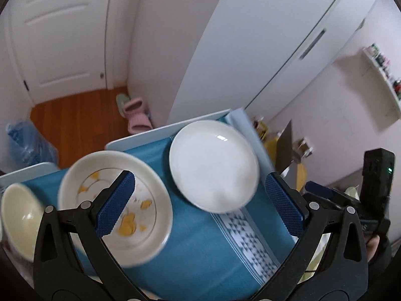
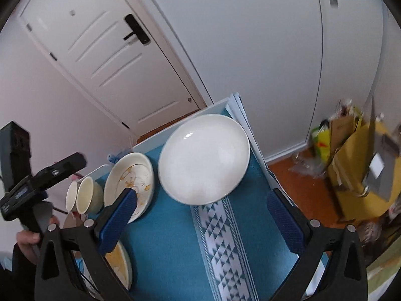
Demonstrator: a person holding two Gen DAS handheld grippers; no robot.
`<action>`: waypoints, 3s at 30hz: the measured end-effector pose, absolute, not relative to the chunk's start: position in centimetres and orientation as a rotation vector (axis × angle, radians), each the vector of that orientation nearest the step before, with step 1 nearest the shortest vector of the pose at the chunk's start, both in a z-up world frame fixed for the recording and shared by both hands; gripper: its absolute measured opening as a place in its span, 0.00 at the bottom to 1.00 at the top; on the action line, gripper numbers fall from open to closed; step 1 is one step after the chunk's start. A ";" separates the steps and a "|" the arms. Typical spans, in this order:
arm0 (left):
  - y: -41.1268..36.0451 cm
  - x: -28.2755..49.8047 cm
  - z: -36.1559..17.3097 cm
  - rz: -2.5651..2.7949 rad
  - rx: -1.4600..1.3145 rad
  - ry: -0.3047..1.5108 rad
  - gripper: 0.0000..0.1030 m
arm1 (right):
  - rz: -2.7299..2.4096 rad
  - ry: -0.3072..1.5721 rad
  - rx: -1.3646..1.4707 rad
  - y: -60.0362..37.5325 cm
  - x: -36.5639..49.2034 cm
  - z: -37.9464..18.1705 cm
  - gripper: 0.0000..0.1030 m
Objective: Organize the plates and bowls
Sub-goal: 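Grasp the plain white plate rim with both grippers, then lift the white plate with both grippers and carry it over the yellow plate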
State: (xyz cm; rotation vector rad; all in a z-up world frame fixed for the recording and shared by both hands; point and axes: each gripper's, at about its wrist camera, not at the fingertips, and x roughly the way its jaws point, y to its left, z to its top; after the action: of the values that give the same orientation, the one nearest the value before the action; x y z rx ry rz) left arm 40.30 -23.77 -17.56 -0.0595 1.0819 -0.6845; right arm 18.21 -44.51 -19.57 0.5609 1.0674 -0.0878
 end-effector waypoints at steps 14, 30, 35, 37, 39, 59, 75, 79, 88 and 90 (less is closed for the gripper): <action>-28.7 46.7 -28.5 -0.694 0.055 1.247 0.39 | -0.108 1.073 0.692 -46.4 20.8 -28.8 0.44; -29.6 46.6 -29.6 -0.685 0.101 1.255 0.16 | -0.221 1.118 0.616 -46.6 21.5 -30.1 0.14; -29.7 46.2 -29.3 -0.672 0.116 1.236 0.16 | -0.207 1.128 0.610 -46.7 21.6 -30.0 0.14; -29.6 46.0 -29.0 -0.673 0.117 1.232 0.16 | -0.202 1.123 0.601 -46.7 21.6 -29.8 0.14; -29.6 45.9 -28.7 -0.675 0.118 1.227 0.16 | -0.195 1.117 0.598 -46.7 21.5 -29.6 0.14; -24.5 40.1 -19.4 -0.606 0.070 1.068 0.16 | -0.095 1.045 0.454 -44.4 21.0 -20.8 0.14; -9.9 28.4 -14.5 -0.414 -0.054 1.033 0.16 | 0.135 1.063 0.354 -32.3 16.1 -15.8 0.14; -6.0 25.1 -15.5 -0.379 -0.059 1.048 0.16 | 0.170 1.084 0.349 -29.1 14.1 -16.7 0.14; -0.4 20.9 -20.6 -0.287 -0.128 1.149 0.16 | 0.251 1.183 0.338 -23.3 10.4 -20.7 0.14; 0.1 20.1 -21.9 -0.271 -0.157 1.166 0.16 | 0.267 1.199 0.318 -22.3 10.3 -21.3 0.14</action>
State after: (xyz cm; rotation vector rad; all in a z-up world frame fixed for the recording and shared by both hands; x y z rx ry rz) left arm 20.10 0.06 -21.89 -0.1572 1.1655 -0.2709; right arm 10.28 -22.34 -21.26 0.3176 1.1990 0.2674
